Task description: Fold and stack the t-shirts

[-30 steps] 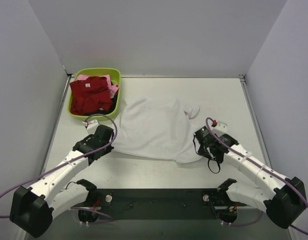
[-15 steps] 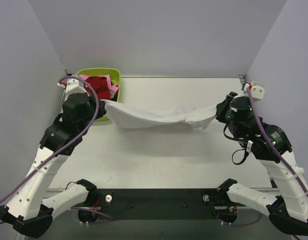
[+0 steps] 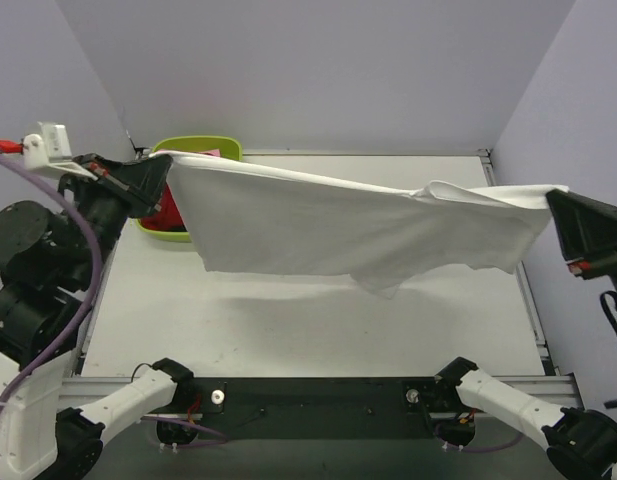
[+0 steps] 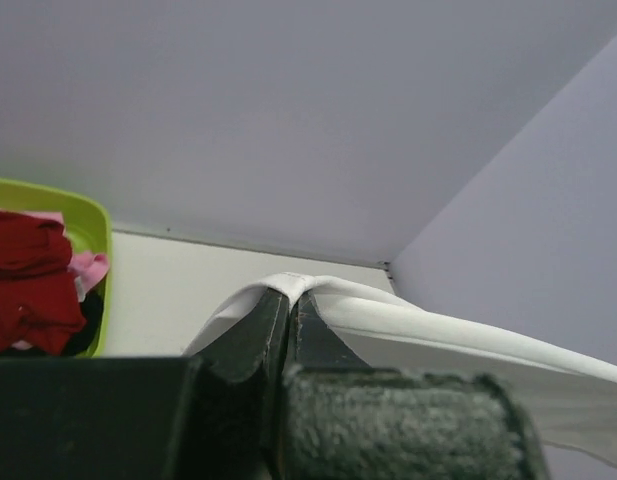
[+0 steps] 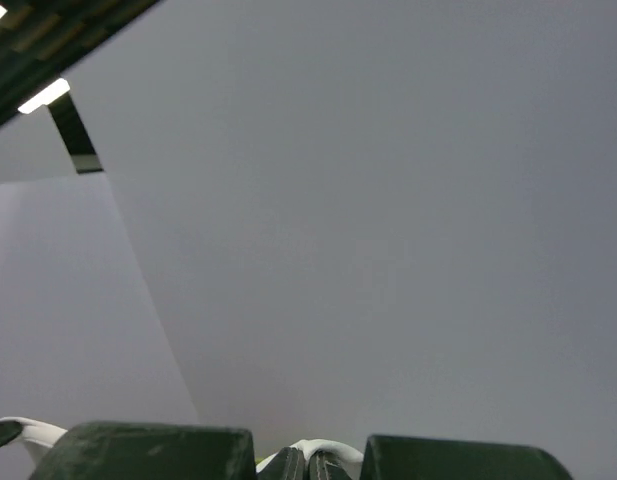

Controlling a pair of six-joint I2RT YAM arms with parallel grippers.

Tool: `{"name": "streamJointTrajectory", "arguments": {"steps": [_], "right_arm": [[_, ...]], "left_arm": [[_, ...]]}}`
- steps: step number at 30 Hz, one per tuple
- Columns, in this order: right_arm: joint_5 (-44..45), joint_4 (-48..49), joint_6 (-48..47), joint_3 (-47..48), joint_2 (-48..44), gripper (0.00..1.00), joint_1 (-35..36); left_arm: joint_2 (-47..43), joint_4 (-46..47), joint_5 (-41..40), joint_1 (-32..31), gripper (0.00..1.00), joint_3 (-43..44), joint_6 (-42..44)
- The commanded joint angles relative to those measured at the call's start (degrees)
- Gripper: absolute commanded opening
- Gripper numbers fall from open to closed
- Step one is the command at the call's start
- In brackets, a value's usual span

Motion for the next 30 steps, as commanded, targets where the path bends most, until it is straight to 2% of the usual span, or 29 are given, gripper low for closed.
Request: {"name": "streamJointTrajectory", "arguments": {"steps": [1, 6, 11, 16, 20, 22, 24, 25, 27, 28, 30], "right_arm": [[-10.39, 4.13, -3.64, 6.06, 0.16, 0.00, 0.11], [-10.33, 4.75, -3.20, 10.81, 0.86, 0.00, -0.07], [-4.79, 4.75, -4.43, 9.77, 3.67, 0.00, -0.07], [2.67, 7.11, -8.21, 10.29, 11.49, 0.00, 0.02], [8.13, 10.28, -12.34, 14.23, 21.66, 0.00, -0.24], [9.02, 12.21, -11.83, 16.08, 25.28, 0.00, -3.13], [5.35, 12.74, -8.06, 18.55, 29.94, 0.00, -7.95], [2.98, 12.92, -5.52, 18.99, 31.35, 0.00, -14.07], [-1.95, 14.06, 0.82, 20.91, 35.83, 0.00, -18.85], [-3.53, 14.24, 2.40, 22.23, 37.67, 0.00, -23.40], [-8.72, 15.46, 7.76, 26.08, 43.03, 0.00, -27.46]], "left_arm": [[-0.87, 4.99, 6.58, 0.24, 0.00, 8.12, 3.55], [1.67, 2.89, 8.17, 0.24, 0.00, 15.95, 3.90], [6.14, 2.27, 7.29, 0.24, 0.00, 16.05, 4.60], [12.56, 3.23, 5.98, 0.24, 0.00, 16.22, 5.83], [22.64, 4.38, 4.48, 0.59, 0.00, 20.07, 7.33], [26.35, 5.08, 7.62, 3.21, 0.00, 23.23, 6.11], [32.15, 5.08, 9.57, 6.10, 0.00, 26.31, 5.05], [34.09, 4.65, 11.58, 7.26, 0.00, 27.98, 3.82], [40.32, 4.73, 13.44, 10.58, 0.00, 33.60, 3.11], [42.78, 3.60, 14.84, 11.91, 0.00, 36.58, 1.72], [50.78, 2.28, 18.79, 14.38, 0.00, 46.85, 0.74]]}}
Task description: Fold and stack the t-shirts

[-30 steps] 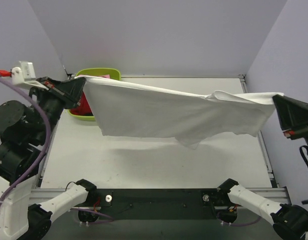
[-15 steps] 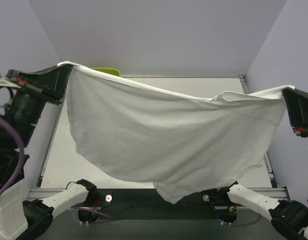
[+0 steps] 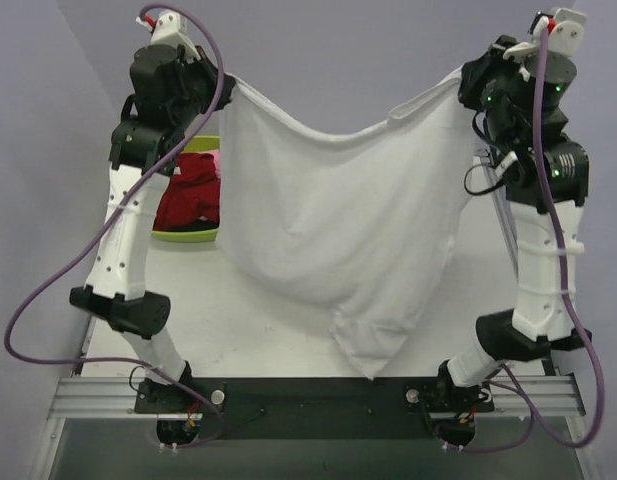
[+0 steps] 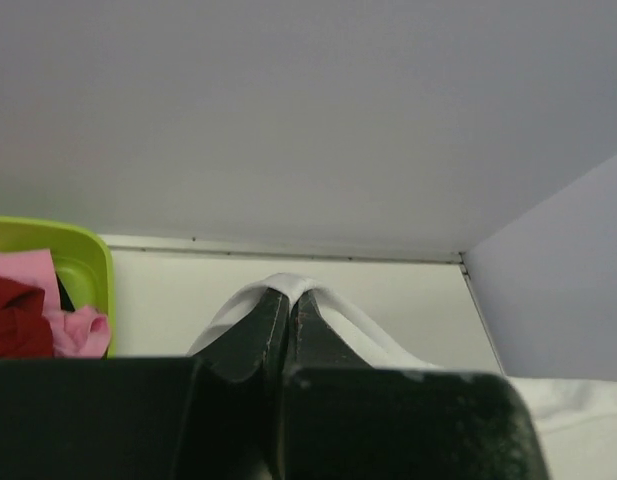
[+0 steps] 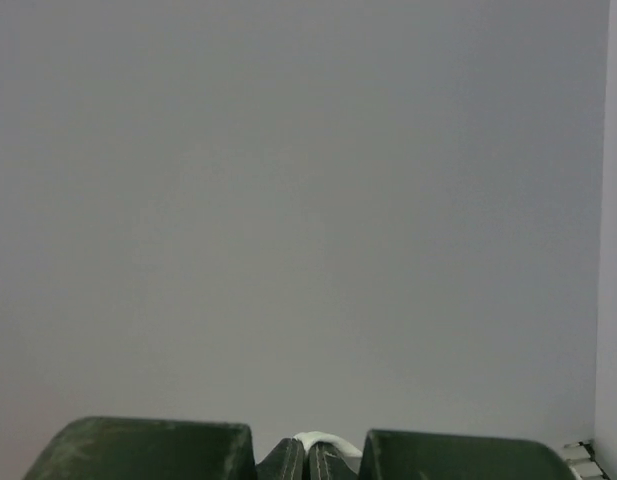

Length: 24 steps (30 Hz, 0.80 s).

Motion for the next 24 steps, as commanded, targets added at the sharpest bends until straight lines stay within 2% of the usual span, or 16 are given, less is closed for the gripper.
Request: {"name": "streamJointTrajectory", "arguments": {"steps": [1, 2, 4, 9, 11, 12, 13, 14, 15, 16, 18, 19, 20, 22, 23, 24], "right_arm": [[-10.12, 7.12, 12.91, 8.14, 6.09, 0.00, -13.55], [-14.58, 9.04, 16.93, 8.58, 8.10, 0.00, -15.76], [-18.13, 11.42, 19.86, 8.76, 9.44, 0.00, -19.36], [-25.95, 19.60, 20.75, 8.07, 9.09, 0.00, -20.09], [-28.15, 21.44, 20.58, 5.70, 6.81, 0.00, -20.00], [-29.21, 21.54, 20.14, 4.12, 5.67, 0.00, -20.00], [-31.57, 21.54, 20.05, -1.38, 2.44, 0.00, -20.00], [-32.46, 22.50, 19.88, -5.61, 0.23, 0.00, -19.65], [-33.08, 23.72, 19.35, -10.44, -2.40, 0.00, -19.30], [-33.78, 25.21, 18.91, -22.49, -8.25, 0.00, -18.60], [-32.74, 27.77, 16.90, -33.72, -14.00, 0.00, -15.63], [-30.30, 27.43, 14.10, -38.39, -18.90, 0.00, -14.48], [-29.32, 26.82, 13.38, -47.83, -21.12, 0.00, -13.42], [-27.73, 23.85, 12.23, -55.45, -26.65, 0.00, -10.96], [-26.59, 23.13, 12.31, -63.66, -28.34, 0.00, -10.25], [-25.89, 22.34, 12.66, -67.49, -30.27, 0.00, -9.90]], "left_arm": [[9.18, 3.98, 8.35, 7.51, 0.00, 16.05, -4.76], [9.46, 6.71, 9.58, 9.02, 0.00, 12.66, -6.35], [13.48, 7.97, 14.07, 13.05, 0.00, 15.33, -9.69], [16.58, 13.23, 22.06, 16.41, 0.00, 19.12, -13.57], [16.24, 12.54, 22.78, 16.50, 0.00, 19.13, -12.96], [15.62, 12.97, 23.91, 16.50, 0.00, 16.26, -12.52], [13.62, 13.32, 24.79, 16.42, 0.00, 14.06, -12.52], [12.29, 14.02, 25.85, 16.07, 0.00, 10.64, -12.26], [10.62, 16.47, 26.03, 15.71, 0.00, 2.86, -11.47], [6.60, 18.14, 25.95, 15.28, 0.00, -2.61, -10.94], [2.72, 22.96, 25.68, 13.61, 0.00, -11.76, -9.45], [-0.09, 23.17, 25.16, 12.99, 0.00, -19.90, -8.74], [-1.51, 23.34, 23.50, 12.29, 0.00, -23.55, -7.87], [-5.63, 24.92, 21.65, 10.88, 0.00, -35.72, -6.54], [-7.13, 25.45, 19.55, 10.53, 0.00, -40.41, -6.28], [-8.63, 26.85, 18.57, 9.92, 0.00, -44.37, -6.28]]}}
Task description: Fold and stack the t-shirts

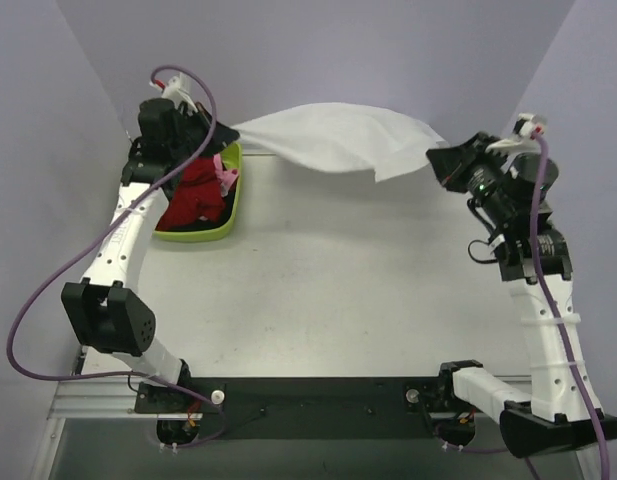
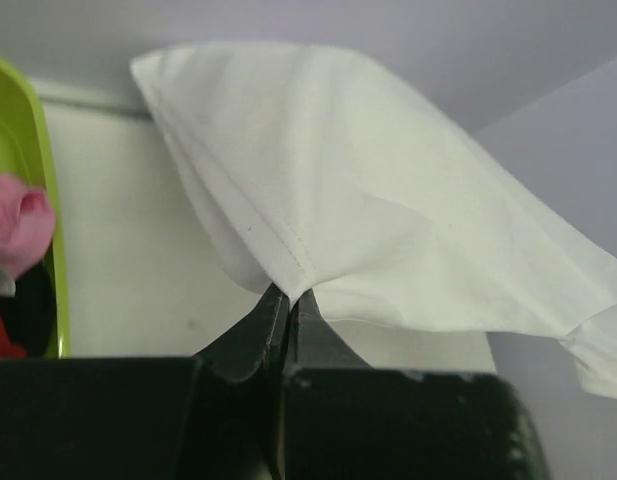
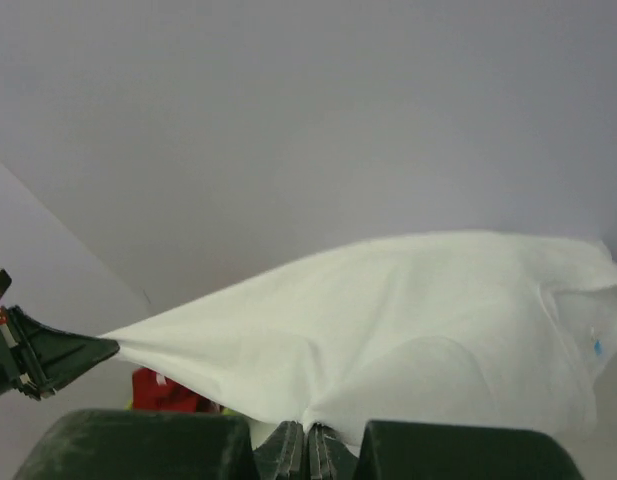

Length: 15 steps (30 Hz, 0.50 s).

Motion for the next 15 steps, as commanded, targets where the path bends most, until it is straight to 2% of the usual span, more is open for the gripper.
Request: {"name": "streamJointTrajectory", "arguments": {"steps": [1, 2, 6, 11, 15], "right_arm": [[3.82, -0.51, -1.74, -19.94, -8.93, 0.00, 2.61], [4.52, -0.69, -0.69, -26.69, -10.89, 0.00, 2.79], [8.21, -5.60, 0.55, -37.10, -17.58, 0.00, 4.28], [9.37, -14.21, 3.71, -42.13, -22.95, 0.00, 4.81], [9.10, -19.57, 7.13, -43.89, -24.88, 0.00, 5.51]], "left_arm": [[-8.78, 6.55, -5.08, -2.17, 0.00, -17.10, 2.75], [-10.20, 7.08, -7.62, -2.61, 0.00, -24.79, 2.75], [-15.39, 6.23, -15.18, -6.12, 0.00, -36.46, 1.09], [-20.14, 1.82, -24.84, -12.72, 0.00, -45.15, -2.07], [-25.49, 2.69, -27.76, -14.92, 0.00, -55.60, -6.03]]}}
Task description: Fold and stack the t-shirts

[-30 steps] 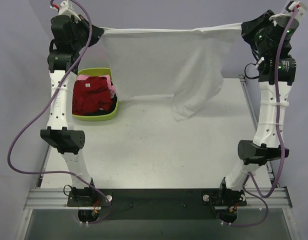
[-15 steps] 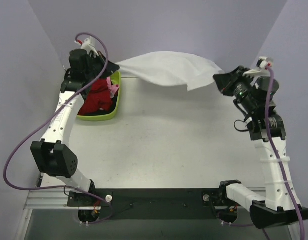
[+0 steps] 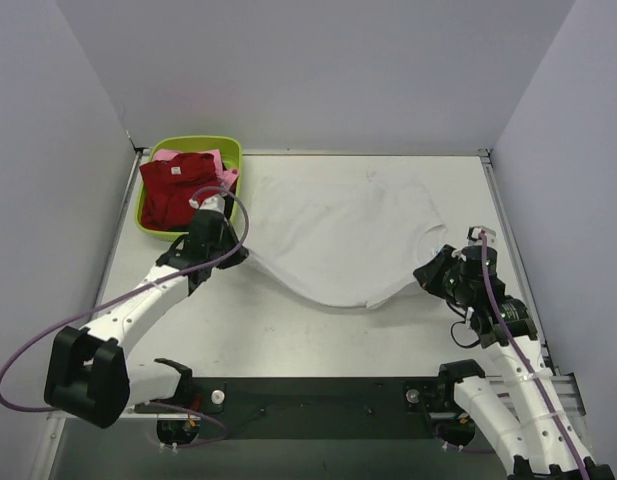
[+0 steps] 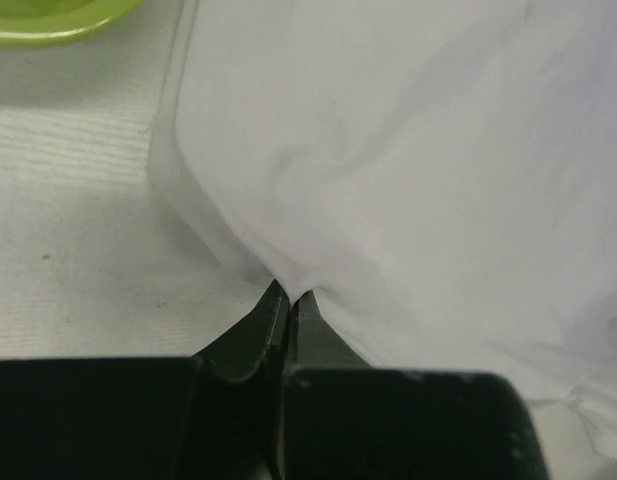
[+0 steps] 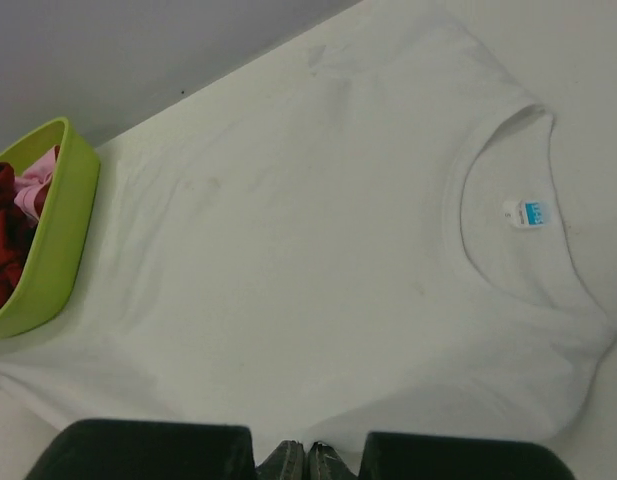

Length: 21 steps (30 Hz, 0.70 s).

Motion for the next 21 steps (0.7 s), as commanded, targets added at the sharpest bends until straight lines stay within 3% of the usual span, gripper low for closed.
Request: {"name": "streamJointTrajectory", "arguments": {"steps": [1, 8, 9, 10, 12, 13, 15, 16, 17, 18, 19, 21], "right_arm": [[2.13, -7.38, 4.50, -1.80, -2.65, 0.00, 1.07], [0.90, -17.32, 5.73, -3.21, -4.59, 0.00, 1.95], [0.64, -18.29, 6.08, -3.38, -5.46, 0.04, 2.22], [0.12, -19.52, 6.34, -3.65, -7.99, 0.23, 2.22], [-0.50, -21.10, 6.61, -3.65, -11.17, 0.33, 2.48], [-0.76, -22.50, 6.52, -3.39, -14.40, 0.50, 2.57], [-1.20, -24.00, 6.70, -1.38, -18.37, 0.63, 2.57], [-1.29, -25.06, 6.79, -0.67, -19.52, 0.73, 2.57], [-1.38, -25.33, 6.79, 0.12, -20.23, 0.75, 2.48], [-0.43, -25.68, 6.53, 1.61, -20.32, 0.76, 2.57], [0.02, -25.94, 6.44, 2.06, -20.06, 0.77, 2.57], [0.81, -25.42, 5.74, 2.50, -17.71, 0.77, 2.66]], "left_arm": [[-6.82, 2.41, -7.59, -1.50, 0.00, -8.26, -5.10], [-14.28, -1.62, -8.39, -2.82, 0.00, -16.70, -10.54], [-16.91, -2.42, -8.56, -3.17, 0.00, -17.41, -11.16], [-18.59, -2.95, -8.82, -3.26, 0.00, -18.11, -11.60], [-23.84, -6.28, -9.44, -3.61, 0.00, -18.91, -12.92], [-25.79, -7.42, -9.44, -3.61, 0.00, -19.00, -13.19], [-32.18, -11.99, -9.18, -3.70, 0.02, -18.56, -14.07], [-34.40, -13.14, -8.83, -3.79, 0.15, -18.47, -14.33], [-36.60, -15.32, -8.48, -3.87, 0.21, -18.29, -15.03], [-40.54, -16.04, -8.21, -3.88, 0.29, -18.12, -15.03], [-42.14, -16.74, -8.13, -3.88, 0.47, -17.77, -15.12], [-45.13, -18.07, -8.21, -3.88, 0.69, -16.80, -15.12]]}}
